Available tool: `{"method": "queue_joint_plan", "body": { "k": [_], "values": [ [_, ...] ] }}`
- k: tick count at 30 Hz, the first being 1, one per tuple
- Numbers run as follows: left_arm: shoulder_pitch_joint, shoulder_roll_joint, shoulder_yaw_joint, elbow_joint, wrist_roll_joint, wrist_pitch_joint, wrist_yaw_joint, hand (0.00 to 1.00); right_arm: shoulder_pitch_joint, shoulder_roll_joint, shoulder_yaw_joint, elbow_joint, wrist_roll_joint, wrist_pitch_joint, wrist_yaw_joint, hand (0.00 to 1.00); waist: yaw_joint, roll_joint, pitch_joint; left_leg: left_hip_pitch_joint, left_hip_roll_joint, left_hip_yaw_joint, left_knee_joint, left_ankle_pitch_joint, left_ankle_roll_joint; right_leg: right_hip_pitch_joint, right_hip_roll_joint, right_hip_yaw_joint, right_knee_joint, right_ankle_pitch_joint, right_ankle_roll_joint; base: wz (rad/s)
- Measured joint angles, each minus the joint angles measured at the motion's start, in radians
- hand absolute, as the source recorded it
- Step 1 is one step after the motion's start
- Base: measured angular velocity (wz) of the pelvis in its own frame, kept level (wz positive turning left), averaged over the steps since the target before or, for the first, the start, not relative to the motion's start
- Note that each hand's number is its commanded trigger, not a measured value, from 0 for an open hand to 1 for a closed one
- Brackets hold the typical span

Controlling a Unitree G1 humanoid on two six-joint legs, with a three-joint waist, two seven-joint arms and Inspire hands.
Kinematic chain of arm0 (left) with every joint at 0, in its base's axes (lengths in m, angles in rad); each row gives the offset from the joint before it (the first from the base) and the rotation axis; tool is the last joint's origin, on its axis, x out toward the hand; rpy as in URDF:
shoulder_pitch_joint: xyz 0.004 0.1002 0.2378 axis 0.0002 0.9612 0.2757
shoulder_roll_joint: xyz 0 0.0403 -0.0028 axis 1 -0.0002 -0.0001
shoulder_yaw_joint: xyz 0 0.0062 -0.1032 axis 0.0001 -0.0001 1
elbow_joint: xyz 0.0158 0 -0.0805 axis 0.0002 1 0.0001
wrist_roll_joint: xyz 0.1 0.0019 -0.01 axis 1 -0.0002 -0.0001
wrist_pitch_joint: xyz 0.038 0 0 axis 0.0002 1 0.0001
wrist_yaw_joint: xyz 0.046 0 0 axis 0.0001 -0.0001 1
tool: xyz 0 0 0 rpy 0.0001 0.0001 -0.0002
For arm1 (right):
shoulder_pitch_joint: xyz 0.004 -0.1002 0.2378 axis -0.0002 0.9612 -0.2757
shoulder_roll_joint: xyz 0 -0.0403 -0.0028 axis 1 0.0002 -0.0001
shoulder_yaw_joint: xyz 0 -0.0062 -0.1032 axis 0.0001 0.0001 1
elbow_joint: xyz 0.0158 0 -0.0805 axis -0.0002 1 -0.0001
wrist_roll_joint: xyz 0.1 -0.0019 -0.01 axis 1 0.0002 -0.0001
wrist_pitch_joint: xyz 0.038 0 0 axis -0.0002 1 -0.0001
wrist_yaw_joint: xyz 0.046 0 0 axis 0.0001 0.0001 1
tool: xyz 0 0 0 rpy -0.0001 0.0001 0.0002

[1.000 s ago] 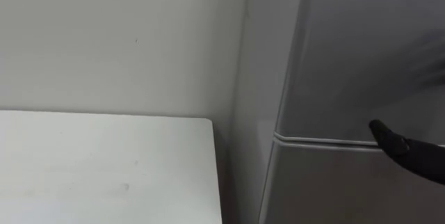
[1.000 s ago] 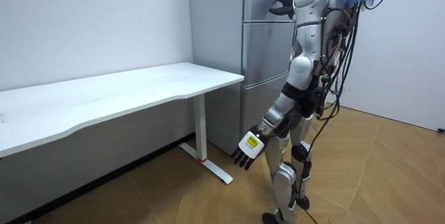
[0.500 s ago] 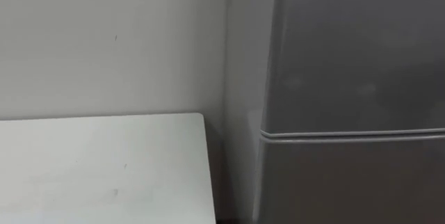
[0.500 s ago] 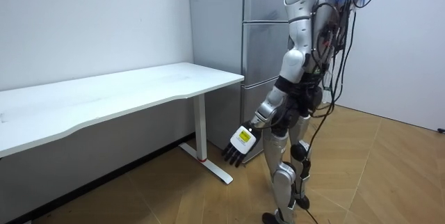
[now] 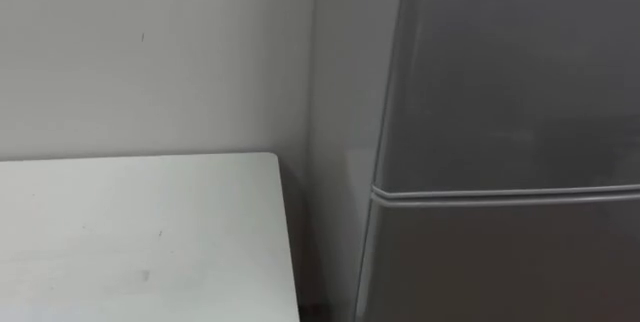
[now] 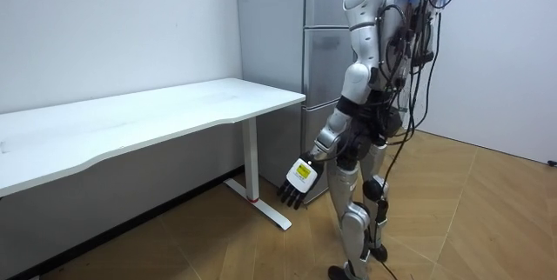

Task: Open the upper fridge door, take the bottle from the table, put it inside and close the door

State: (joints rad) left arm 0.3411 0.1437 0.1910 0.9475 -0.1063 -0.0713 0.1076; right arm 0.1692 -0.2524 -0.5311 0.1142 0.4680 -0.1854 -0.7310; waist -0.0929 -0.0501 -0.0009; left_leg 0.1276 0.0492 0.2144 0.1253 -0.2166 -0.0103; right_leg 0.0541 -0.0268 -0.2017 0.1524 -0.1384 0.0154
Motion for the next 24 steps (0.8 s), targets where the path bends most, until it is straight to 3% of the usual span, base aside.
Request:
{"method": "queue_joint_plan", "body": {
  "k": [4, 6, 11, 13, 18, 24],
  "values": [
    [0.0, -0.002, -0.001, -0.007, 0.0, 0.0, 0.013, 0.0, 0.036, 0.054, 0.003, 0.078, 0.014, 0.004, -0.012, 0.0, 0.006, 0.008, -0.0016, -0.001, 0.0, -0.002, -0.002, -0.001, 0.001, -0.001, -0.001, -0.002, 0.002, 0.0, 0.0, 0.03],
    [-0.001, -0.001, 0.0, -0.007, 0.0, 0.0, 0.02, 0.0, 0.046, 0.065, 0.02, 0.104, 0.016, 0.004, -0.019, 0.0, 0.006, 0.015, -0.0052, 0.001, -0.001, -0.002, -0.001, -0.001, 0.001, 0.0, -0.001, 0.0, 0.004, 0.0, 0.0, 0.0],
    [-0.018, -0.006, -0.033, -0.005, 0.0, 0.0, 0.036, 0.0, 0.057, 0.072, 0.106, 0.266, 0.039, 0.002, -0.02, 0.0, -0.002, 0.02, -0.0043, 0.002, -0.003, -0.007, 0.002, -0.001, 0.001, 0.002, -0.003, 0.007, 0.004, -0.003, 0.001, 0.02],
    [-0.025, -0.013, -0.043, -0.005, -0.001, 0.0, 0.037, 0.0, 0.089, 0.105, 0.143, 0.301, 0.055, 0.001, -0.017, 0.0, 0.005, 0.026, -0.0023, -0.002, -0.003, -0.007, 0.003, -0.001, 0.002, -0.002, -0.003, 0.004, 0.002, -0.004, 0.001, 0.0],
    [-0.029, -0.016, -0.059, -0.003, -0.001, -0.001, 0.036, 0.0, 0.121, 0.126, 0.208, 0.463, 0.038, 0.002, 0.037, 0.0, 0.013, 0.034, -0.0051, -0.008, -0.005, -0.011, 0.004, -0.001, 0.002, -0.003, -0.004, 0.006, 0.0, -0.004, 0.003, 0.03],
    [-0.044, -0.023, -0.057, 0.016, 0.0, -0.01, 0.03, 0.0, 0.117, 0.129, 0.291, 0.663, -0.036, 0.003, 0.132, 0.0, 0.029, 0.048, -0.0026, 0.001, -0.006, -0.006, 0.003, -0.001, 0.002, 0.002, -0.004, 0.012, 0.0, -0.006, 0.004, -0.03]
  ]
}}
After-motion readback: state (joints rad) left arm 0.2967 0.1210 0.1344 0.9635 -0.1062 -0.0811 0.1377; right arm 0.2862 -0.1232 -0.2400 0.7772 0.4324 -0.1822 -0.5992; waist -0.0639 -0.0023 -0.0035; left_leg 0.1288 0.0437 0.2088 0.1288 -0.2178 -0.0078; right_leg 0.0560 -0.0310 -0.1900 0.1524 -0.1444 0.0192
